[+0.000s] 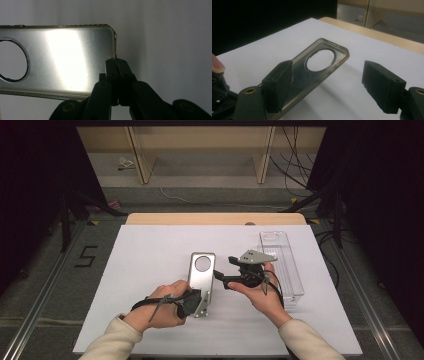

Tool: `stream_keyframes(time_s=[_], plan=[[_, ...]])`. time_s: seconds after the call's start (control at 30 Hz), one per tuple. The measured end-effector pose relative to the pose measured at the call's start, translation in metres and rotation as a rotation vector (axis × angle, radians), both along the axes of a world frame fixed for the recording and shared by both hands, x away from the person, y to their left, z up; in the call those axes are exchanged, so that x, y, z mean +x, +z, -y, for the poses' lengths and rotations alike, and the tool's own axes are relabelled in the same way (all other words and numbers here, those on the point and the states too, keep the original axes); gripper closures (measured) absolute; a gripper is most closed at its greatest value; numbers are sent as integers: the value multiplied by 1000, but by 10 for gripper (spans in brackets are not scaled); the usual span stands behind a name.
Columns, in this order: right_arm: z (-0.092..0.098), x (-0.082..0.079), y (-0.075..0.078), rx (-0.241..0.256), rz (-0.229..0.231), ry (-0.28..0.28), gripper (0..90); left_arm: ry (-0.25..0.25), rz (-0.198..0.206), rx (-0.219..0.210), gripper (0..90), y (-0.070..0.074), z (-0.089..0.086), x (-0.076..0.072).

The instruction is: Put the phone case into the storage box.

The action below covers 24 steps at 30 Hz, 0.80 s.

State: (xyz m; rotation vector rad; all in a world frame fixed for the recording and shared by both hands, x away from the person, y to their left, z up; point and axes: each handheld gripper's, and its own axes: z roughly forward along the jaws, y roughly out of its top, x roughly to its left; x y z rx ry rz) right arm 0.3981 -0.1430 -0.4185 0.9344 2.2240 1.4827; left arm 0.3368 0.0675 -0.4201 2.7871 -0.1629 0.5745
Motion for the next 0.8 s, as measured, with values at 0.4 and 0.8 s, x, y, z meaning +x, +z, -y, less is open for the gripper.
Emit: stream_keyframes(time_s=[0.4,0.8], plan=[[-18,20,-11,-3,-56,-7,266,-9,4,2,888,0,2,-2],[-23,31,-20,5,-107,-27,278,-24,8,8,889,2,6,-5]])
